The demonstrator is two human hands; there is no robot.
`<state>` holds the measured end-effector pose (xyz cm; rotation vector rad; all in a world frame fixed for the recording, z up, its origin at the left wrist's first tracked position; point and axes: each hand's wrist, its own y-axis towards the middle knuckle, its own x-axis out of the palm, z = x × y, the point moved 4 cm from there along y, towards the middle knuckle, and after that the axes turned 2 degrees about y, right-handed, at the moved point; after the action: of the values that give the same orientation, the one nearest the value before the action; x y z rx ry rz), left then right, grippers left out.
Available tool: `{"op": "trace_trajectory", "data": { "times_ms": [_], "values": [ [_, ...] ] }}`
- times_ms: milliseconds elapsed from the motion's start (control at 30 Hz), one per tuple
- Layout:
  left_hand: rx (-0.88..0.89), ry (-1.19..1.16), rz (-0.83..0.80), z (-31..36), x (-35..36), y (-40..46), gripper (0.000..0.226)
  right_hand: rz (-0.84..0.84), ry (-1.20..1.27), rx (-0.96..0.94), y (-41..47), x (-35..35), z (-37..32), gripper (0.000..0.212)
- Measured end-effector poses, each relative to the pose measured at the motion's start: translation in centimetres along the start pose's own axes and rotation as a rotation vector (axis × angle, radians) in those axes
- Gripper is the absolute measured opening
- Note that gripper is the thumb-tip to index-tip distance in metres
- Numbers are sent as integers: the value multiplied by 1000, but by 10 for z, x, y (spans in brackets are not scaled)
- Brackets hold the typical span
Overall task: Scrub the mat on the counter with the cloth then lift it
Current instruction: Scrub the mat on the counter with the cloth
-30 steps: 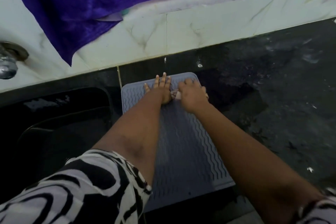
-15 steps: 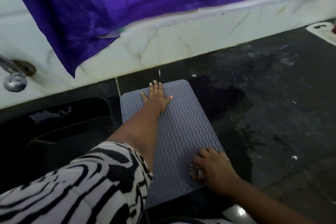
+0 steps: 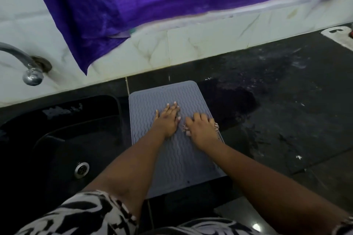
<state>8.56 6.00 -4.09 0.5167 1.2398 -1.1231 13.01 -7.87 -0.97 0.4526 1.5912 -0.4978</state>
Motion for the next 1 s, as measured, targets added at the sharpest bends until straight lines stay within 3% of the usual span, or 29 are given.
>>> {"op": "trace_trajectory", "data": {
  "times_ms": [267, 367, 400, 467, 500, 567, 667, 833, 1000],
  "values": [
    [-36, 16, -85, 3, -1, 1, 55, -276, 117, -99, -129, 5, 11, 36],
    [-35, 40, -99, 6, -5, 0, 56, -532, 582, -8, -116, -25, 18, 13],
    [-31, 54, -95, 6, -7, 0, 56, -535, 736, 24, -103, -37, 20, 11],
    [-23, 64, -82, 5, -17, 2, 57, -357, 807, 72, -71, -57, 27, 10],
    [-21, 53, -67, 4, -23, 4, 57, -299, 726, 73, -54, -63, 29, 14],
    [-12, 12, -23, 3, -37, 10, 57, -300, 563, 82, -26, -66, 33, 26],
    [-1, -42, 50, 0, -57, 26, 71, -270, 695, 156, 19, -81, 45, 43],
    [86, 25, -146, -5, -69, 60, 126, 52, 589, 191, 120, -118, 56, 42],
    [66, 145, -254, -15, -56, 88, 150, 63, 350, 90, 204, -94, 41, 33]
  ]
}}
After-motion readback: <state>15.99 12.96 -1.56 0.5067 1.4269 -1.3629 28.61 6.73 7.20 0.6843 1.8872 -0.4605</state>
